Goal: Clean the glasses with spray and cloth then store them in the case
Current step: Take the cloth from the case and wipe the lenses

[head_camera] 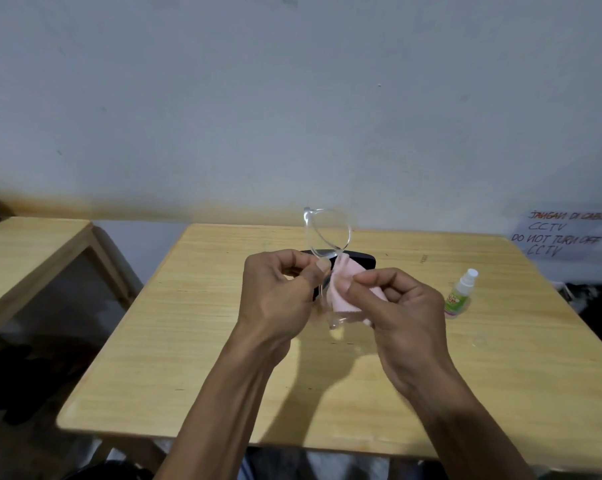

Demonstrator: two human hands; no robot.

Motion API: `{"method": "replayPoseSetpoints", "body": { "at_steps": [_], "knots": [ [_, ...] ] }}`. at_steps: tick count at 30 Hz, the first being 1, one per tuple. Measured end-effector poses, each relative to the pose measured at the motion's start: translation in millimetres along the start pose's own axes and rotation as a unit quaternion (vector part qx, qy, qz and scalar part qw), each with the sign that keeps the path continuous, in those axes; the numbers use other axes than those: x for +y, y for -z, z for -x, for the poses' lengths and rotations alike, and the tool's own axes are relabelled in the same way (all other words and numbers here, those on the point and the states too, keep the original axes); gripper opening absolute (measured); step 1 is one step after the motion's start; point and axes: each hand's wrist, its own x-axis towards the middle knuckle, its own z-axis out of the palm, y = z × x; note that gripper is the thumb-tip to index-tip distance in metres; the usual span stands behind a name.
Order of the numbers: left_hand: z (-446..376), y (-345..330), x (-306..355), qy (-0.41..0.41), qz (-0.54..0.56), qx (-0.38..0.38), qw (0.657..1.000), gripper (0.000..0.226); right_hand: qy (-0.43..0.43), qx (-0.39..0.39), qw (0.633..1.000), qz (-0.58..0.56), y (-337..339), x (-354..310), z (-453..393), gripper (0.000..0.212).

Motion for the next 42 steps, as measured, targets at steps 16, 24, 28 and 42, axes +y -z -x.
{"method": "replayPoseSetpoints", "body": {
  "at_steps": [16,24,28,42],
  "knots": [
    [3.5,-1.4,5.2,0.019,0.052,0.026,0.998,0.024,-0.062,0.001,0.994,-0.093,-5.0,-5.3,0.1,0.023],
    [7.9,-4.0,7.2,0.024,0.028,0.015,0.999,0.015,-0.081,-0.019,0.994,-0.073,-10.5,1.9,0.7,0.029],
    [-0.3,0.0,6.6,0.024,0.033,0.067,0.997,0.023,-0.056,-0.023,0.997,-0.043,-4.1,0.7,-2.0,0.03],
    [4.6,-2.4,7.0,0.036,0.022,0.046,0.998,0.02,0.023,-0.02,0.999,0.026,-12.9,10.5,4.6,0.022]
  ]
}}
